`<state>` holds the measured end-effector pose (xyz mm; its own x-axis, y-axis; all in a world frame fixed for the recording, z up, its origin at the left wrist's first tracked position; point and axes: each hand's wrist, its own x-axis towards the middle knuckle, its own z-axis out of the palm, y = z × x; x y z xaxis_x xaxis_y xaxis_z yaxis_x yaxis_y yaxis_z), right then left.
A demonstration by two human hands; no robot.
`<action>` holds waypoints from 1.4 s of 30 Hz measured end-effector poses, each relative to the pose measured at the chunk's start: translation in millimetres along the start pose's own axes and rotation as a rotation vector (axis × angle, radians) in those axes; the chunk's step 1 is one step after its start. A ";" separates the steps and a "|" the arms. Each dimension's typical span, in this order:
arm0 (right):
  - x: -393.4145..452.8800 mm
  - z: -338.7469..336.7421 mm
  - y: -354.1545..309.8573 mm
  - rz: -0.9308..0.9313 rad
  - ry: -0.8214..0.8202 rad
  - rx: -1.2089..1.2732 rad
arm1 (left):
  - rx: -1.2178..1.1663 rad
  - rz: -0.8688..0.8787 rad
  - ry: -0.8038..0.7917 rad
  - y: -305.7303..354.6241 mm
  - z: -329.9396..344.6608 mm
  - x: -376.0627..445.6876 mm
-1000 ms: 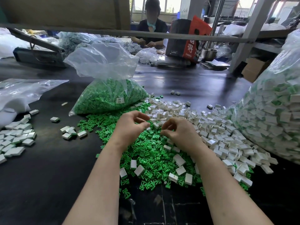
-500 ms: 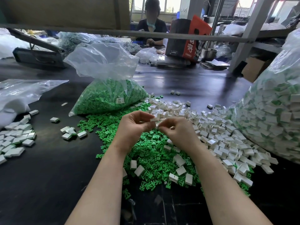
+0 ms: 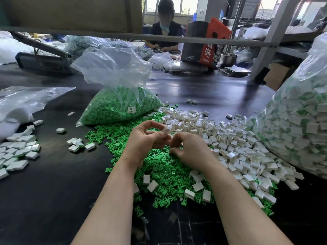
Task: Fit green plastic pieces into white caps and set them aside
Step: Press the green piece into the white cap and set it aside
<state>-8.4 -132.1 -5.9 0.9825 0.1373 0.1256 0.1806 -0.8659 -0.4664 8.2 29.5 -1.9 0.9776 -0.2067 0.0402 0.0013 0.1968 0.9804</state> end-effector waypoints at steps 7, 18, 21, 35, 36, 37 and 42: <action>0.8 -5.3 1.3 0.070 0.180 0.542 | -0.051 0.014 0.095 -2.0 1.1 2.9; -5.7 -12.7 -0.4 0.064 0.175 1.017 | -0.105 0.057 0.159 -4.8 4.1 5.5; -5.7 -13.3 1.0 0.033 0.185 1.067 | -0.131 0.032 0.109 -5.1 5.5 5.3; 0.3 -7.9 3.4 -0.027 0.343 1.080 | 0.075 0.069 0.017 -2.3 10.2 1.4; 0.6 -7.8 3.5 -0.026 0.351 1.073 | 0.093 0.068 0.005 -2.3 10.5 1.2; 0.7 -7.5 3.5 -0.027 0.354 1.061 | 0.097 0.067 -0.004 -1.9 10.9 0.7; -0.8 -7.5 2.9 -0.042 0.352 1.045 | 0.029 0.074 -0.008 -1.0 12.1 -0.9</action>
<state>-9.0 -138.3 -0.7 0.9370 -0.1308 0.3238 0.3257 -0.0073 -0.9454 4.8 17.9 -0.6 0.9730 -0.2003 0.1146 -0.0776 0.1838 0.9799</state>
